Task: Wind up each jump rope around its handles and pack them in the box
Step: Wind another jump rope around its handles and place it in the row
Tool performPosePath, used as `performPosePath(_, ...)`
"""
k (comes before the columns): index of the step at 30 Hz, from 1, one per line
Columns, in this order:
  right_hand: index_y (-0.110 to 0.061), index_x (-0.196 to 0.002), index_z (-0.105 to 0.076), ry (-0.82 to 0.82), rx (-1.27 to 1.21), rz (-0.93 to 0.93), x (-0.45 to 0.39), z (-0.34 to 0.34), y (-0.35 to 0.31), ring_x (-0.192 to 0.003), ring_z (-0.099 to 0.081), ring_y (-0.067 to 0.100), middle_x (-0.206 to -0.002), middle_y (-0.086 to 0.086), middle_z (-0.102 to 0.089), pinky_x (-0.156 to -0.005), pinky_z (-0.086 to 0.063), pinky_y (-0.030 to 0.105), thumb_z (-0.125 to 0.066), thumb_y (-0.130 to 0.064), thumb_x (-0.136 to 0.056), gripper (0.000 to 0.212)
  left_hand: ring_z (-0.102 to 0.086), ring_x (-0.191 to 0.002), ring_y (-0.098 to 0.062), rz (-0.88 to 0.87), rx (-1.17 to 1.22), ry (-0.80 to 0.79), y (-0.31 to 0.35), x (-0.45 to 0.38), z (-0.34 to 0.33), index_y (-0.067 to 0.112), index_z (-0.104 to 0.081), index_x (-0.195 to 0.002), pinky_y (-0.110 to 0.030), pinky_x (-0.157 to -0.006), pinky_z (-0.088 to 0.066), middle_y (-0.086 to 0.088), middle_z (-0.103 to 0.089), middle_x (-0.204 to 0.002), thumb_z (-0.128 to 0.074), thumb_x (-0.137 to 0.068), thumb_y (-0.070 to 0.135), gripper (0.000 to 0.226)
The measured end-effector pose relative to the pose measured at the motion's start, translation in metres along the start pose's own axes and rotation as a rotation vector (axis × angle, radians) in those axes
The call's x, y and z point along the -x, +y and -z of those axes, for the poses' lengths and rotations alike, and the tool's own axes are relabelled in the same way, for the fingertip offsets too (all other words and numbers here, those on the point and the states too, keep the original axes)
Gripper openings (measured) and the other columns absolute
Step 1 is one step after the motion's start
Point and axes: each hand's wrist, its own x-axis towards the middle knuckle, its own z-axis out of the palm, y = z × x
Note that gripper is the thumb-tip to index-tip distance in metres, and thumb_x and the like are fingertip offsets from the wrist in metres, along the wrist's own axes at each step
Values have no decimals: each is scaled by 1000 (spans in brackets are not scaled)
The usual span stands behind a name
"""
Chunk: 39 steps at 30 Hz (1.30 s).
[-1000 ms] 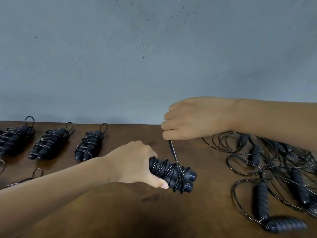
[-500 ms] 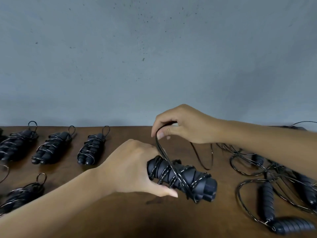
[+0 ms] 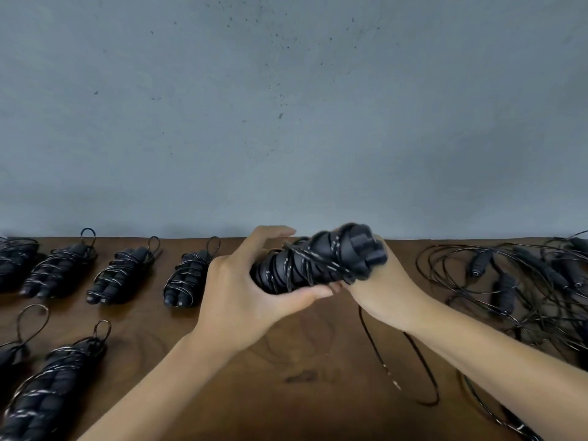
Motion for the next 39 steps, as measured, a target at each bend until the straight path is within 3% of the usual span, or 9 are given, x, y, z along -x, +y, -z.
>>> performPosePath(6, -24, -86, -70, 55, 189, -15, 32, -6, -15, -73, -61, -2, -70, -17, -68, -71, -38, 16, -55, -21, -103, 24, -70, -70, -24, 249, 288, 97, 1, 5, -23, 26, -76, -82, -43, -66, -56, -2, -74, -75, -82, -71, 55, 32)
performPosePath(11, -31, -96, -71, 152, 280, -85, 51, -15, -19, -86, -63, -3, -81, -21, -71, -78, -43, 14, -54, -26, -104, 20, -58, -50, -17, 562, 452, 177, -5, 0, -34, 25, -72, -70, -34, -60, -42, -15, -74, -70, -77, -87, 42, 25)
performPosePath(17, -28, -111, -63, 218, 187, -71, 69, -54, -27, -96, -60, 6, -100, -11, -67, -88, -51, 34, -45, -30, -104, 19, -64, -69, -21, 695, 577, 200, -5, 8, -65, 9, -72, -83, -41, -72, -51, -16, -73, -79, -78, -82, 57, 48)
performPosePath(21, -28, -159, -21, 238, 245, -132, 73, -80, -25, -118, -49, 4, -134, -15, -43, -103, -44, 26, -27, -34, -109, 51, -59, -57, -11, 775, 595, 154, 2, 9, -76, 5, -67, -85, -18, -55, -48, 0, -66, -63, -64, -100, 44, 42)
performPosePath(25, -28, -162, -1, 251, 296, -86, 77, -88, -18, -112, -50, 6, -136, -15, -33, -98, -47, 27, -28, -24, -109, 60, -75, -91, -27, 829, 674, 85, 2, 15, -77, -2, -73, -113, -18, -67, -57, -19, -78, -104, -55, -86, 69, 78)
performPosePath(28, -25, -162, 4, 264, 326, -74, 79, -88, -14, -113, -46, 2, -133, -15, -31, -97, -44, 21, -30, -20, -108, 64, -75, -97, -24, 771, 670, 21, 7, 23, -76, 10, -68, -123, -21, -73, -60, -20, -74, -112, -50, -85, 71, 74)
performPosePath(32, -32, -160, -17, 310, 258, -55, 74, -81, -5, -107, -51, 1, -125, -16, -43, -91, -48, 23, -28, -42, -107, 55, -71, -116, -22, 770, 835, -42, 11, 33, -72, 20, -68, -132, -35, -97, -56, -7, -75, -122, -41, -83, 80, 82)
performPosePath(36, -44, -141, -43, 373, 190, -15, 69, -70, 4, -100, -53, -3, -107, -17, -50, -81, -48, 15, -53, -51, -95, 48, -66, -109, -23, 748, 910, -137, 6, 43, -71, 7, -69, -121, -26, -90, -57, -14, -66, -112, -23, -101, 67, 78)
performPosePath(39, -44, -136, -49, 366, 182, 18, 68, -66, 8, -104, -52, -3, -107, -20, -52, -82, -41, 6, -59, -49, -94, 44, -60, -129, -25, 738, 953, -210, 0, 51, -69, 11, -64, -133, -30, -102, -53, -13, -65, -129, -20, -104, 62, 74)
